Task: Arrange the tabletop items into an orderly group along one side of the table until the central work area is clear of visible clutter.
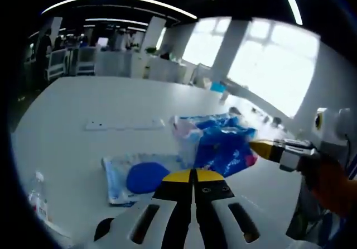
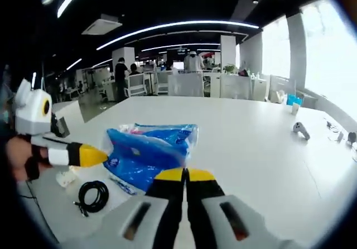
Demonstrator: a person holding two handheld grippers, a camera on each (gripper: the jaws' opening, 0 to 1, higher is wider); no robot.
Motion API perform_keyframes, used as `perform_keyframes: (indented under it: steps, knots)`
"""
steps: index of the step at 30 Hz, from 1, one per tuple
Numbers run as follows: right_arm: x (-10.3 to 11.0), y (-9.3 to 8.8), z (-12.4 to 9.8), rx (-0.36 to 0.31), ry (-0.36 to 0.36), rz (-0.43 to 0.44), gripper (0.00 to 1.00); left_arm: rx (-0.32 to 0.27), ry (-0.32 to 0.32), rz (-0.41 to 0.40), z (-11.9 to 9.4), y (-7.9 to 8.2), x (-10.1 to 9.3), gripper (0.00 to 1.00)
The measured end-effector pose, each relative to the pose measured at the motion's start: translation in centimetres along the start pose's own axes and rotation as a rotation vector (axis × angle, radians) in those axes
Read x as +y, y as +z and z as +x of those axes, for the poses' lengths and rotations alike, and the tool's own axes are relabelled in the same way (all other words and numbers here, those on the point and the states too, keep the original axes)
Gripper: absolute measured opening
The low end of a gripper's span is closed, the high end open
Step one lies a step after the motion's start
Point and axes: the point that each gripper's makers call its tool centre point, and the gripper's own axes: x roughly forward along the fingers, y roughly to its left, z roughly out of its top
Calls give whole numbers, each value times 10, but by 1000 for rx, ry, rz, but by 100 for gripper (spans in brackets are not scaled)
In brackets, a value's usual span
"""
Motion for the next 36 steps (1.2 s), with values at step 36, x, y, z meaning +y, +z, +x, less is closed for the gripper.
perform_keyframes:
  steps: [36]
  knots:
    - [-104, -68, 38, 118, -37, -22, 0, 180, 19, 21, 112, -62, -38, 0]
